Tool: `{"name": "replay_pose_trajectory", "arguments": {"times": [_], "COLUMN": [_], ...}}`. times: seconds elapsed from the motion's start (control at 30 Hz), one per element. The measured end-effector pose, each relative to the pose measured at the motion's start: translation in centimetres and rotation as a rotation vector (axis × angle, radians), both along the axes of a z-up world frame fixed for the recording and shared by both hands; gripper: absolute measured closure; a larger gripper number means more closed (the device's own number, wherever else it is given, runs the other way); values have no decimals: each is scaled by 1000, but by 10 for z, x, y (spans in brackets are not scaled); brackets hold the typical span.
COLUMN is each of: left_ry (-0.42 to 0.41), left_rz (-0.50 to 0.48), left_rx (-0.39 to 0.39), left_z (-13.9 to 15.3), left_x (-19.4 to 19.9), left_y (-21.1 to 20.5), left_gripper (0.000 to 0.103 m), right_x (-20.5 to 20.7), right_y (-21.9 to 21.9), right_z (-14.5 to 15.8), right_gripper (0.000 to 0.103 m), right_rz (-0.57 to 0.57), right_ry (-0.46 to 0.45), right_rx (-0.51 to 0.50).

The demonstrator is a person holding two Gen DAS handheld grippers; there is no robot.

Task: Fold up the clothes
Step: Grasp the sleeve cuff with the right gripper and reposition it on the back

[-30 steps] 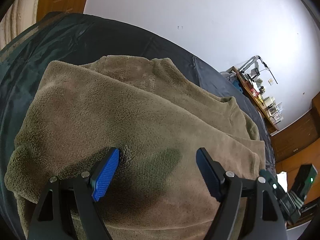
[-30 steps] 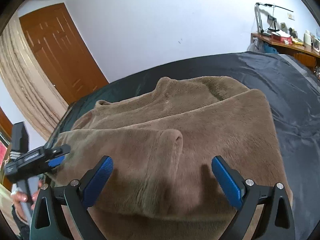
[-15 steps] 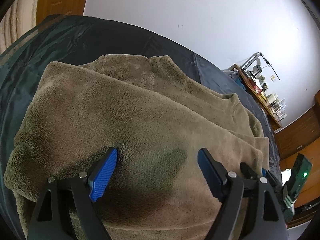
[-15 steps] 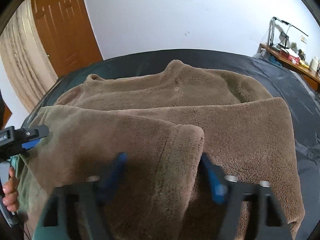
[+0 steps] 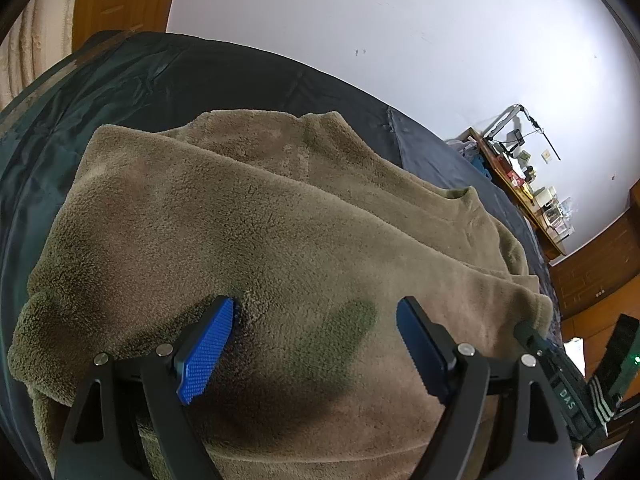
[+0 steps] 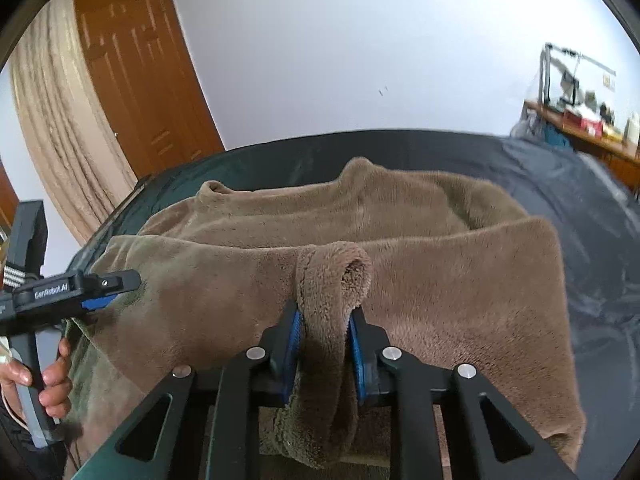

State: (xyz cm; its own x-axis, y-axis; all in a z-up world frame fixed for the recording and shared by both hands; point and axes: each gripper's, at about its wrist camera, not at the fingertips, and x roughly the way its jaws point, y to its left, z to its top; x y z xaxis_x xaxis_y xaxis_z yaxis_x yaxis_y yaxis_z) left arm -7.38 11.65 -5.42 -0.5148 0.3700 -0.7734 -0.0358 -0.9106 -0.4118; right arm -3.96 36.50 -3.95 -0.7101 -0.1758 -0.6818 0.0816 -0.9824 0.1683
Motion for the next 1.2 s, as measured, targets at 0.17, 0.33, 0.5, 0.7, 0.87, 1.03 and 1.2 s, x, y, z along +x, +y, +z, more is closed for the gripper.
{"name": "replay_pose_trajectory", "arguments": {"times": [0.17, 0.33, 0.5, 0.7, 0.87, 1.03, 1.2], "left_ry": [19, 38, 105, 201, 153, 156, 179], "left_rz": [0, -9, 4, 89, -19, -9, -26], "left_rx": [-27, -23, -51, -248, -366, -452, -432], "left_z": [3, 9, 25, 30, 0, -8, 1], "left_x": [3, 6, 32, 60, 55, 50, 60], "left_y": [3, -1, -39, -92, -82, -72, -76], "left_gripper": [17, 17, 17, 17, 17, 17, 17], "right_x": [0, -1, -11, -13, -8, 1, 19], "right_y": [-6, -11, -6, 1, -3, 1, 12], "right_z": [1, -1, -16, -33, -27, -6, 27], "right_gripper": [82, 81, 71, 49, 65, 85, 88], "right_rz": [22, 44, 12, 36, 43, 4, -66], "right_ry": [-1, -13, -76, -95, -70, 3, 108], "right_rx": [-12, -44, -67, -137, -122, -93, -25]}}
